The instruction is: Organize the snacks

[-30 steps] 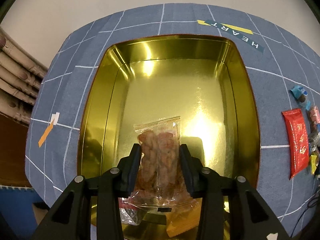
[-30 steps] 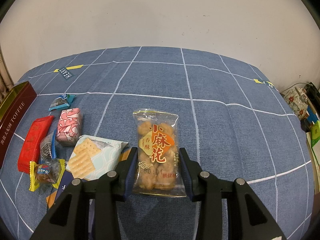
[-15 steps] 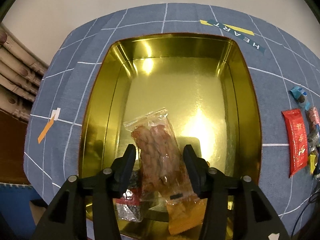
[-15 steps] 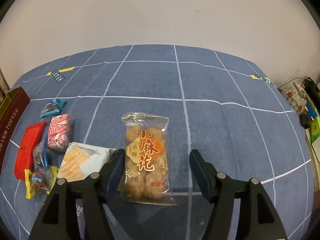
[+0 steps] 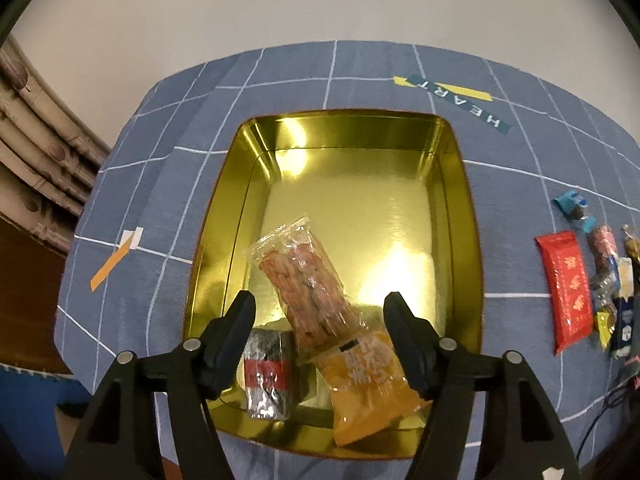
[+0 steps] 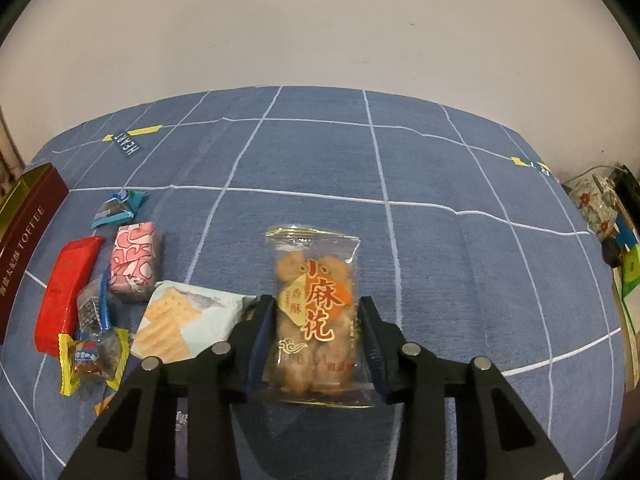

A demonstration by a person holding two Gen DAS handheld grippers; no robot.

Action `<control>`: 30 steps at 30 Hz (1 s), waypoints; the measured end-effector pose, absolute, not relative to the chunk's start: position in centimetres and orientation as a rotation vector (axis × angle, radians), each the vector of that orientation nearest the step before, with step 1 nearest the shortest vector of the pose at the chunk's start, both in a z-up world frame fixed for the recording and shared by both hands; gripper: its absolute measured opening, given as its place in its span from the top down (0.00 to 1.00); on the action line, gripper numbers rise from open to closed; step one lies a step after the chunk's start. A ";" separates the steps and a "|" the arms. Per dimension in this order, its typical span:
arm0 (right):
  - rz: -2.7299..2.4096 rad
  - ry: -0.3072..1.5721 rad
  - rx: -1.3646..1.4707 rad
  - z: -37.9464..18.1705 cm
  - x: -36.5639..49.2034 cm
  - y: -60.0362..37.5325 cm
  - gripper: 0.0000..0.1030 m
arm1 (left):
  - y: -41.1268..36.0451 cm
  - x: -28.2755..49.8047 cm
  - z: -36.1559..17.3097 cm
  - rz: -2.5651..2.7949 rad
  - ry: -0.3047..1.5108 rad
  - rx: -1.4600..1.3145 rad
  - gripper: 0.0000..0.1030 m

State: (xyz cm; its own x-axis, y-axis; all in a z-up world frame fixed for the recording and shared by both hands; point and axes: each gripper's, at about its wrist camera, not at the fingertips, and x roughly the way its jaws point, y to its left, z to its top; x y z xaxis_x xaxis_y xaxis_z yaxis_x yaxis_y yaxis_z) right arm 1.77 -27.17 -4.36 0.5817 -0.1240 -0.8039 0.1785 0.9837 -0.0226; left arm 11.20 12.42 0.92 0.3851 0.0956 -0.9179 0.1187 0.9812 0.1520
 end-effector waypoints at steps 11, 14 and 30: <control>-0.189 0.952 0.050 -4.2 1.9 -26.7 0.63 | 15.9 8.2 2.4 0.060 1.113 0.147 0.28; -0.200 0.960 0.047 -4.1 2.1 -26.6 0.64 | 17.4 7.7 2.2 0.071 1.123 0.103 0.28; -0.234 0.909 0.049 1.0 2.0 -24.8 0.64 | 19.9 5.2 3.3 0.077 1.042 0.033 0.24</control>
